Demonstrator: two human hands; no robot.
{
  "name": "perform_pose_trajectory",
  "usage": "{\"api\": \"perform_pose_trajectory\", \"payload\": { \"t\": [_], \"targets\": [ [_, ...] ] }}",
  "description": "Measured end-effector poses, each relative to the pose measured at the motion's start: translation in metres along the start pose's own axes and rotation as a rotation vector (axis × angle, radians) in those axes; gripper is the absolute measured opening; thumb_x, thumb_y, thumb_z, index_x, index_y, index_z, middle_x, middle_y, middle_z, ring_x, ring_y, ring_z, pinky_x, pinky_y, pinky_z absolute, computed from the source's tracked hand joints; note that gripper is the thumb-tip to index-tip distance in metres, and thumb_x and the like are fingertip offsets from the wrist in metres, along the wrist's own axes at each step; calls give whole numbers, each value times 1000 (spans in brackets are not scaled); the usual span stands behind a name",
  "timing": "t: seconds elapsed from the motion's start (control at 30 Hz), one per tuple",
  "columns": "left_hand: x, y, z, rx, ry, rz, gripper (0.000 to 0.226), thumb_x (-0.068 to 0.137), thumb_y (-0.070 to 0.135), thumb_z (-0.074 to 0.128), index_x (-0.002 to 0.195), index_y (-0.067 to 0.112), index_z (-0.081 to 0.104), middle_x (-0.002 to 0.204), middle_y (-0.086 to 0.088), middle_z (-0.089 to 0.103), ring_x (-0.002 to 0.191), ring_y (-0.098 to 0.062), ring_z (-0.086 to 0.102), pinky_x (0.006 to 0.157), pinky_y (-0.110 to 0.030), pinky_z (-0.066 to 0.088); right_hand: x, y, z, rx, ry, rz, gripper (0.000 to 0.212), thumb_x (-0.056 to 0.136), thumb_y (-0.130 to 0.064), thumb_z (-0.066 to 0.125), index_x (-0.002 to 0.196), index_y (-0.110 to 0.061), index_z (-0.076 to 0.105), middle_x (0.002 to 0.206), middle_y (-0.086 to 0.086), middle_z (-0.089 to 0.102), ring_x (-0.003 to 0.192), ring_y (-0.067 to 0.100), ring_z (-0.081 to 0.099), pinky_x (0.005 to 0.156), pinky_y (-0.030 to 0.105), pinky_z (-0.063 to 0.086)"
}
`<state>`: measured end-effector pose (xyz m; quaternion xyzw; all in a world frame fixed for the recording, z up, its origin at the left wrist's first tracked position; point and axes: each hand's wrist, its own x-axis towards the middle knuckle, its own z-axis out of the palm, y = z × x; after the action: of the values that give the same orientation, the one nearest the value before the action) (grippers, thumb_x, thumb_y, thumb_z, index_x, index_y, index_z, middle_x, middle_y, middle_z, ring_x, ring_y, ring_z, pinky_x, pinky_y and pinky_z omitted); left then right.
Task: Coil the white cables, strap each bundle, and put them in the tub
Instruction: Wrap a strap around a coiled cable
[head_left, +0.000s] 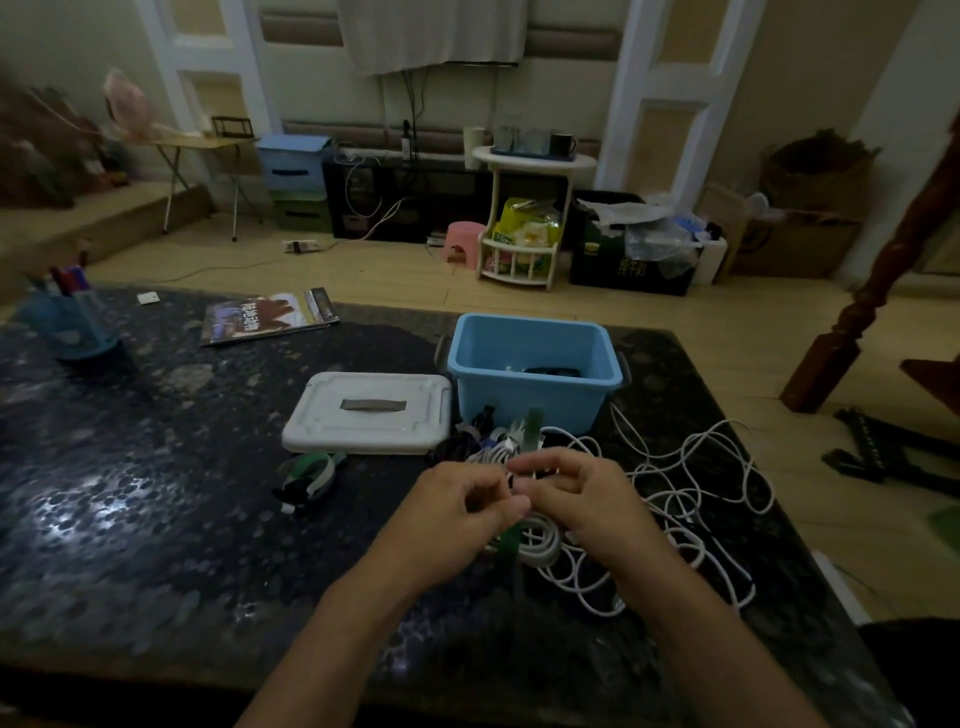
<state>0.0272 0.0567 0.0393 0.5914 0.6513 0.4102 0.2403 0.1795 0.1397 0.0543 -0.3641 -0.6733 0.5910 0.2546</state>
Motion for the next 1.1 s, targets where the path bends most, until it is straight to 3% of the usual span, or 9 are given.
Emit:
{"api": "perform_pose_trajectory", "payload": {
  "t": [0.13,0.17,0.27,0.37,0.53,0.63,0.73,0.9,1.1],
  "targets": [
    [2,-3,4,6,33,-8,26,93,28,66,70,17,63,64,0,61,60,-8,54,60,-32,46,-1,0,3,15,85,-29,77,89,-4,72,145,-36,30,72,1,76,65,3,70,56,11,47],
    [3,-4,4,-7,32,-18,26,94,27,64,70,18,62,64,4,60,61,-9,54,61,-34,47,0,1,4,15,102,-25,79,89,-4,71,146,-35,26,69,-3,75,63,-1,68,55,10,46],
    [5,-5,7,-31,24,-78,28,95,23,63,69,24,54,60,12,53,58,-7,49,59,-33,42,4,2,4,-18,135,-44,31,87,-9,75,115,-14,67,75,-4,77,73,6,73,66,19,53],
    [5,-4,10,-126,-3,-149,21,92,19,68,81,22,50,67,7,53,62,-8,48,59,-33,41,4,5,5,1,136,-71,6,85,-11,78,90,-11,74,79,2,77,77,16,74,69,27,57],
    [4,0,10,-243,-85,-200,23,85,27,68,101,15,57,95,-15,66,87,-30,65,82,-48,57,2,9,9,-15,173,-114,9,84,-5,77,87,-13,78,79,2,77,76,16,74,67,25,58],
    [2,3,14,-327,-188,-197,35,92,2,64,124,18,61,115,-2,71,108,-13,68,92,-35,57,0,11,13,-34,167,-89,11,84,-3,76,85,-14,78,75,1,76,74,15,73,65,25,58],
    [-2,6,12,-344,-243,-187,31,93,-2,62,120,14,67,106,6,72,96,1,68,80,-16,53,-1,14,19,-41,150,-83,14,83,-2,77,82,-16,78,75,2,75,74,16,73,67,27,58],
    [-4,0,4,-333,-224,-214,37,84,12,63,120,17,68,113,-25,67,108,-47,62,93,-61,51,-6,14,18,-34,85,-132,14,84,-4,77,79,-17,77,77,5,75,76,21,72,66,29,58],
    [-3,-11,0,-194,-126,-261,9,88,12,66,95,6,69,92,-21,70,87,-37,69,80,-51,58,-4,12,14,-218,-28,-226,8,86,-18,78,85,-25,77,86,-3,74,85,19,70,81,42,59]
  ]
}}
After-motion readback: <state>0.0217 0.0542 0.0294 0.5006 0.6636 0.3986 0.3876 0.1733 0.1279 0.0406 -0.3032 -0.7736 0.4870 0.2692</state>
